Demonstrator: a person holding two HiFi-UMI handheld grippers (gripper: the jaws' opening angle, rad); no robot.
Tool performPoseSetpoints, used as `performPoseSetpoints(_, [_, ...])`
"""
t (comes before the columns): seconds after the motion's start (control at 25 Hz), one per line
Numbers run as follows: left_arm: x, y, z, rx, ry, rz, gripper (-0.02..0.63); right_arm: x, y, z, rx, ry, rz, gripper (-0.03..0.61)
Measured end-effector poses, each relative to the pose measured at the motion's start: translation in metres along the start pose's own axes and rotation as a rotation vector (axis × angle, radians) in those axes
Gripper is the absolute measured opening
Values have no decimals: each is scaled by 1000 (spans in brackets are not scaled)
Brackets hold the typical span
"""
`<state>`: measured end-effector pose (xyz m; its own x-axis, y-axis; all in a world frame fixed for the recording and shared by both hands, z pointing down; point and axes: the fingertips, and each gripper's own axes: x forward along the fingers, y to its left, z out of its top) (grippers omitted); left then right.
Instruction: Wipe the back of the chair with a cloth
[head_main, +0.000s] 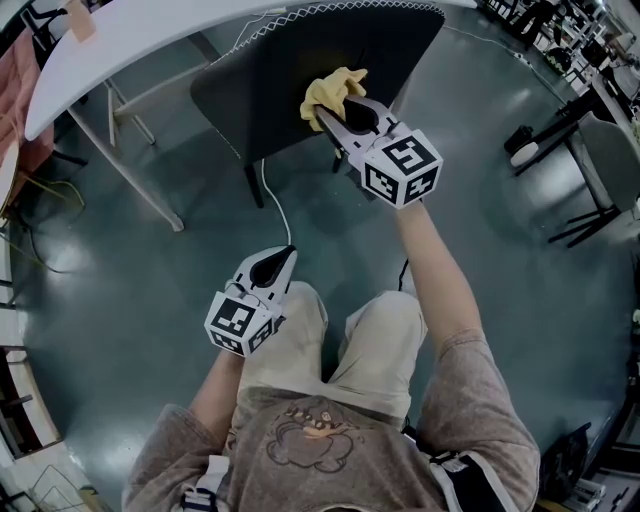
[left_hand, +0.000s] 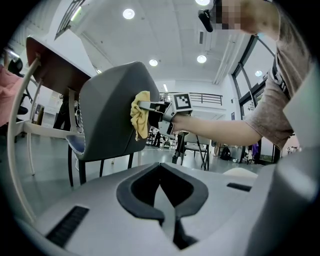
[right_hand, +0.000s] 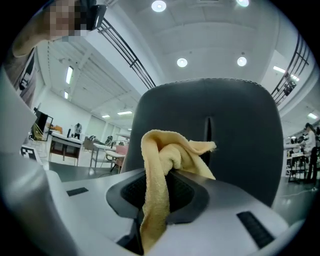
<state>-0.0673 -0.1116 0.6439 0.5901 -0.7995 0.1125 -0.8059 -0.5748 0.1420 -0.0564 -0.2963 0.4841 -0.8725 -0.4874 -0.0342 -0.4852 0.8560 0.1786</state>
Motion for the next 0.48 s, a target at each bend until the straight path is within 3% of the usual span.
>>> performPoseSetpoints(0.48, [-9,4,-1,-6,-10,22,11,38,82,1,-81,16,175,94])
